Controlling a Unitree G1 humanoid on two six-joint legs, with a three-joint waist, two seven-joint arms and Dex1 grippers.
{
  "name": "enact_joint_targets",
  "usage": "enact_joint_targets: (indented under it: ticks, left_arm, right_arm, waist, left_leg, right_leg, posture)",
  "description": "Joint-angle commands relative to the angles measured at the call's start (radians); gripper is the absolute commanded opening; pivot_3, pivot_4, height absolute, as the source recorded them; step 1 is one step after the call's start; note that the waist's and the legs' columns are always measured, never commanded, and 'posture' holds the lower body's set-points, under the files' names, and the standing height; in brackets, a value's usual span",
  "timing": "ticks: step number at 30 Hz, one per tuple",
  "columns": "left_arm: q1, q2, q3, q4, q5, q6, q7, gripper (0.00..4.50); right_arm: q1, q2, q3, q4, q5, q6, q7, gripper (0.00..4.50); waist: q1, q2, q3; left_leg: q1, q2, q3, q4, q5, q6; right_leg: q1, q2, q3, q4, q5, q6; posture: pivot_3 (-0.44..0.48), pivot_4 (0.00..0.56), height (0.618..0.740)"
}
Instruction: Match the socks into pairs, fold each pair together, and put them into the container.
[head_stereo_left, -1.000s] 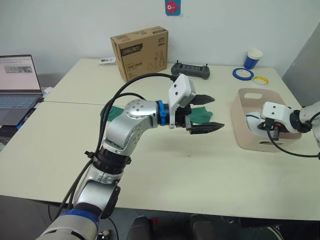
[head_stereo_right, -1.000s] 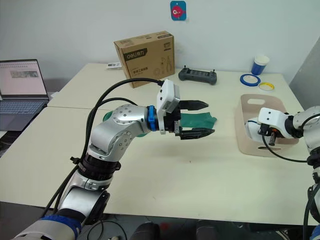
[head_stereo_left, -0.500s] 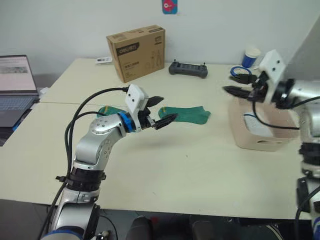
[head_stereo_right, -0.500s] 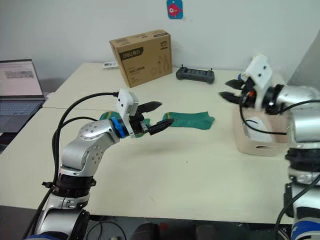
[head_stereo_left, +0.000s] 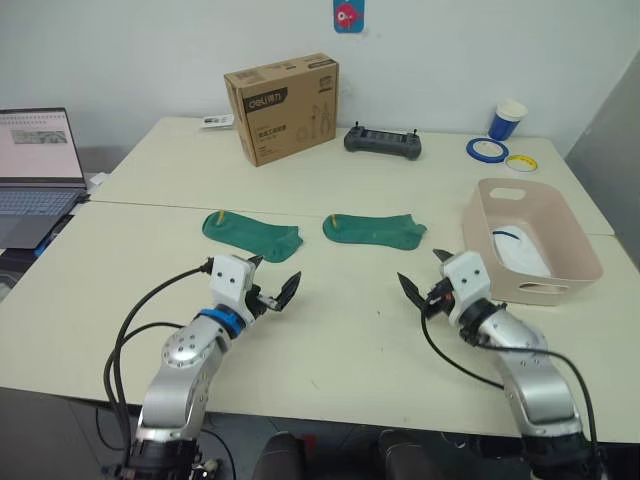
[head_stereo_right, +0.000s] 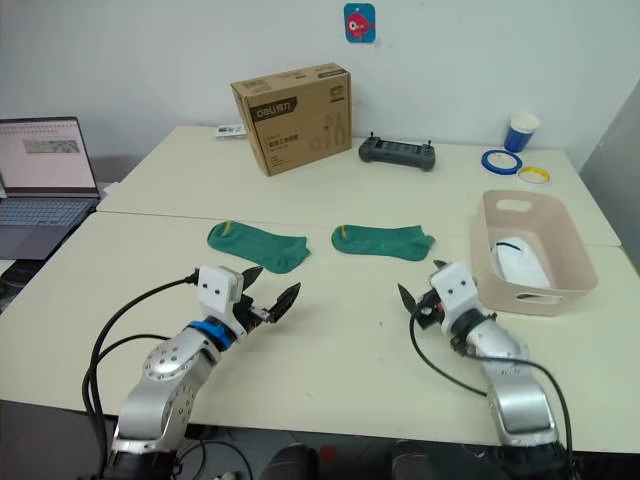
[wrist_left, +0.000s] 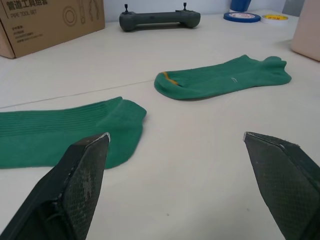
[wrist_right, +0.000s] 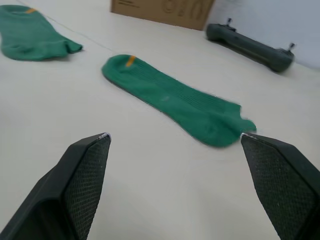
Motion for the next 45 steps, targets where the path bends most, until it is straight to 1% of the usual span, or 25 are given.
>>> enact_joint_targets:
  ticks: [1, 3, 6, 7, 10, 14, 17, 19, 22, 24, 26, 27, 29, 33, 36, 40, 43, 45]
  left_arm:
    - [0.104, -0.01, -0.002, -0.059, 0.015, -0.042, 0.021, 4.5]
    - [0.155, -0.012, -0.003, -0.076, 0.013, -0.051, 0.022, 4.5]
    - [0.194, -0.007, -0.016, -0.103, 0.013, -0.06, 0.01, 4.5]
    - [0.198, -0.005, -0.02, -0.106, 0.018, -0.063, 0.01, 4.5]
    - [0.193, -0.019, -0.005, -0.099, 0.01, -0.057, 0.036, 4.5]
    - [0.188, -0.011, -0.008, -0.089, 0.015, -0.062, 0.039, 4.5]
    - [0.167, 0.0, -0.001, -0.09, 0.003, -0.043, 0.034, 4.5]
    - [0.125, 0.023, 0.014, -0.073, 0.002, -0.031, 0.029, 4.5]
    - [0.026, 0.065, 0.046, -0.01, -0.011, -0.001, 0.019, 4.5]
    - [-0.093, 0.114, 0.053, 0.102, -0.016, 0.024, -0.023, 4.5]
    - [-0.205, 0.151, 0.038, 0.23, -0.011, 0.057, -0.065, 4.5]
    - [-0.242, 0.152, 0.033, 0.273, -0.021, 0.073, -0.081, 4.5]
    - [-0.321, 0.142, 0.035, 0.369, -0.032, 0.085, -0.096, 4.5]
    - [-0.46, 0.133, 0.007, 0.56, 0.013, 0.026, -0.119, 4.5]
    - [-0.511, 0.127, -0.038, 0.648, 0.041, 0.002, -0.161, 4.5]
    - [-0.544, 0.126, -0.084, 0.72, 0.093, 0.006, -0.163, 4.5]
    - [-0.563, 0.126, -0.081, 0.763, 0.119, 0.005, -0.132, 3.89]
    - [-0.566, 0.126, -0.076, 0.77, 0.126, 0.003, -0.126, 3.25]
  right_arm:
    - [0.095, 0.029, -0.009, -0.048, -0.011, -0.056, -0.067, 4.44]
    - [0.13, 0.034, -0.021, -0.071, -0.009, -0.063, -0.081, 4.44]
    - [0.154, 0.025, -0.021, -0.096, 0.0, -0.065, -0.081, 4.44]
    - [0.157, 0.023, -0.019, -0.099, 0.003, -0.064, -0.078, 4.44]
    - [0.154, 0.016, -0.007, -0.094, 0.011, -0.06, -0.062, 4.44]
    - [0.143, 0.012, -0.003, -0.086, 0.014, -0.06, -0.052, 4.44]
    - [0.119, -0.001, 0.008, -0.1, 0.063, -0.03, 0.01, 4.44]
    - [0.084, -0.004, 0.0, -0.134, 0.143, 0.032, 0.058, 4.44]
    - [0.003, -0.059, 0.006, -0.182, 0.233, 0.125, 0.154, 4.44]
    - [-0.086, -0.122, 0.019, -0.192, 0.284, 0.193, 0.233, 4.44]
    - [-0.167, -0.17, 0.032, -0.183, 0.309, 0.23, 0.278, 4.44]
    - [-0.189, -0.184, 0.037, -0.18, 0.317, 0.24, 0.289, 4.44]
    - [-0.219, -0.198, 0.047, -0.174, 0.325, 0.251, 0.298, 4.44]
    - [-0.246, -0.19, 0.062, -0.147, 0.326, 0.254, 0.296, 4.44]
    - [-0.257, -0.177, 0.072, -0.137, 0.313, 0.244, 0.283, 4.44]
    - [-0.269, -0.171, 0.07, -0.134, 0.31, 0.246, 0.27, 4.44]
    - [-0.264, -0.182, 0.066, -0.134, 0.309, 0.242, 0.27, 4.5]
    - [-0.262, -0.185, 0.061, -0.133, 0.31, 0.242, 0.269, 4.5]
  waist:
    - [-0.004, 0.0, 0.0]
    - [-0.006, 0.0, 0.0]
    - [-0.006, 0.0, 0.0]
    - [-0.006, -0.001, 0.0]
    - [-0.005, -0.003, -0.002]
    - [-0.004, -0.003, -0.002]
    - [-0.004, -0.003, -0.002]
    - [-0.003, -0.003, -0.002]
    - [-0.003, -0.003, -0.002]
    - [-0.003, -0.003, -0.001]
    - [-0.002, -0.004, -0.001]
    - [-0.001, -0.004, -0.001]
    - [0.0, -0.004, -0.002]
    - [0.002, -0.005, -0.002]
    - [0.002, -0.005, -0.001]
    - [0.0, -0.005, -0.001]
    - [0.0, -0.005, -0.001]
    - [0.0, -0.005, -0.002]
  left_leg:
    - [0.0, 0.0, 0.0, -0.001, 0.0, 0.0]
    - [0.0, 0.001, 0.001, -0.001, 0.0, 0.0]
    - [0.0, 0.001, 0.001, 0.0, 0.0, 0.0]
    - [0.0, 0.001, 0.001, 0.0, 0.0, 0.0]
    - [0.0, 0.0, 0.001, 0.0, 0.0, 0.0]
    - [0.0, 0.001, 0.001, -0.001, 0.0, 0.0]
    - [0.0, 0.001, 0.001, -0.001, 0.0, 0.0]
    - [0.0, 0.001, 0.0, -0.001, 0.0, 0.0]
    - [0.0, 0.001, 0.0, 0.0, 0.0, 0.0]
    - [0.0, 0.0, 0.0, 0.0, 0.0, 0.0]
    - [0.0, 0.0, 0.0, 0.0, 0.0, 0.0]
    - [0.0, 0.0, -0.001, 0.0, 0.0, 0.0]
    - [-0.001, 0.0, -0.001, -0.001, 0.0, 0.0]
    - [-0.003, 0.0, -0.002, -0.001, -0.001, 0.001]
    - [-0.004, 0.0, -0.002, -0.002, -0.001, 0.001]
    - [-0.003, 0.0, -0.002, -0.002, -0.001, 0.001]
    - [-0.003, 0.0, -0.002, -0.002, -0.001, 0.001]
    - [-0.002, 0.0, -0.002, -0.001, -0.001, 0.001]
  right_leg:
    - [-0.001, 0.0, 0.0, 0.0, 0.0, 0.0]
    - [-0.001, 0.0, 0.001, 0.0, -0.001, -0.002]
    - [-0.001, 0.0, 0.001, 0.0, -0.001, -0.003]
    - [-0.001, 0.0, 0.001, 0.0, -0.003, -0.007]
    - [-0.001, 0.0, 0.001, 0.0, -0.003, -0.007]
    - [-0.001, 0.0, 0.0, 0.0, -0.004, -0.008]
    - [-0.001, 0.0, 0.0, 0.0, -0.004, -0.007]
    - [-0.001, 0.0, 0.0, 0.0, -0.004, -0.008]
    - [-0.001, 0.001, 0.0, 0.0, -0.004, -0.008]
    - [-0.001, 0.001, 0.0, 0.0, -0.003, -0.008]
    - [-0.001, 0.001, 0.0, 0.0, -0.003, -0.006]
    - [-0.001, 0.001, -0.001, 0.0, 0.0, -0.002]
    - [-0.001, 0.002, -0.001, -0.001, -0.001, -0.002]
    - [-0.002, 0.002, -0.002, -0.001, 0.0, -0.004]
    - [-0.002, 0.002, -0.003, -0.001, 0.0, -0.004]
    - [-0.002, 0.002, -0.002, -0.001, -0.001, -0.004]
    - [-0.002, 0.002, -0.002, 0.0, -0.001, -0.003]
    - [-0.002, 0.003, -0.002, 0.0, -0.002, -0.002]
  posture:
    - [0.0, 0.15, 0.74]
    - [0.0, 0.15, 0.74]
    - [0.0, 0.15, 0.74]
    - [0.0, 0.15, 0.74]
    - [0.0, 0.15, 0.74]
    - [0.0, 0.15, 0.74]
    - [0.0, 0.15, 0.74]
    - [0.0, 0.15, 0.74]
    - [0.0, 0.15, 0.74]
    - [0.0, 0.15, 0.74]
    - [0.0, 0.15, 0.74]
    - [0.0, 0.15, 0.74]
    - [0.0, 0.15, 0.74]
    - [0.0, 0.15, 0.74]
    - [0.0, 0.15, 0.74]
    - [0.0, 0.15, 0.74]
    - [0.0, 0.15, 0.74]
    - [0.0, 0.15, 0.74]
